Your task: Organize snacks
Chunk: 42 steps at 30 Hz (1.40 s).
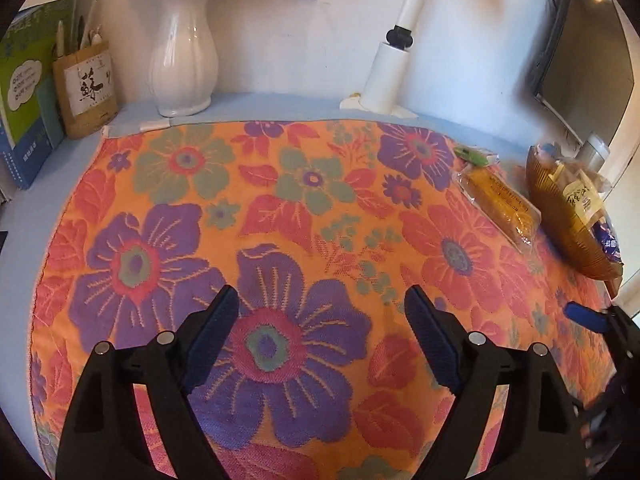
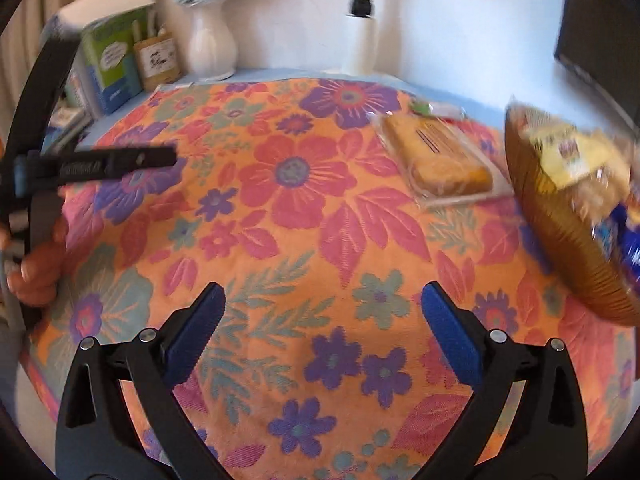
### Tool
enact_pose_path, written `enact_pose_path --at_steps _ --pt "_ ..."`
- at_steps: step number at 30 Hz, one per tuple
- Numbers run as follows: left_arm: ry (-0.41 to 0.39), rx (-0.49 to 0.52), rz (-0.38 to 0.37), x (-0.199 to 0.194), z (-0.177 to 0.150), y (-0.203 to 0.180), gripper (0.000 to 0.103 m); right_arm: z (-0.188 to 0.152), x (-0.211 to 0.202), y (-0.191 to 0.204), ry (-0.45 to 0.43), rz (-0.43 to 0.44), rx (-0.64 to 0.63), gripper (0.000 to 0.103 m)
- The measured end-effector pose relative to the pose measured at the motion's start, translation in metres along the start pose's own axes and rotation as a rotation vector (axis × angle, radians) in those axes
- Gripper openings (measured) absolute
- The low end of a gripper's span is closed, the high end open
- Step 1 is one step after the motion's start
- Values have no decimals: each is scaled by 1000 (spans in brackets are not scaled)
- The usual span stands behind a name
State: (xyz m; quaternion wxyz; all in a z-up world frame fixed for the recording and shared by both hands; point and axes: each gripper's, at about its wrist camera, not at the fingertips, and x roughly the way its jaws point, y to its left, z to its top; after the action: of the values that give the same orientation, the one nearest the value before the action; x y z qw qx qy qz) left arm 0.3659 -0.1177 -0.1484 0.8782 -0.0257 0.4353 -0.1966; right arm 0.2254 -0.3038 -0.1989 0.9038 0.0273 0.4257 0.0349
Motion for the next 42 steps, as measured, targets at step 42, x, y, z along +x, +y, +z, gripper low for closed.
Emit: enact_pose_path --at_steps 42 --pt "-13 90 59 -3 -6 -20 89 -5 17 1 107 -24 -11 100"
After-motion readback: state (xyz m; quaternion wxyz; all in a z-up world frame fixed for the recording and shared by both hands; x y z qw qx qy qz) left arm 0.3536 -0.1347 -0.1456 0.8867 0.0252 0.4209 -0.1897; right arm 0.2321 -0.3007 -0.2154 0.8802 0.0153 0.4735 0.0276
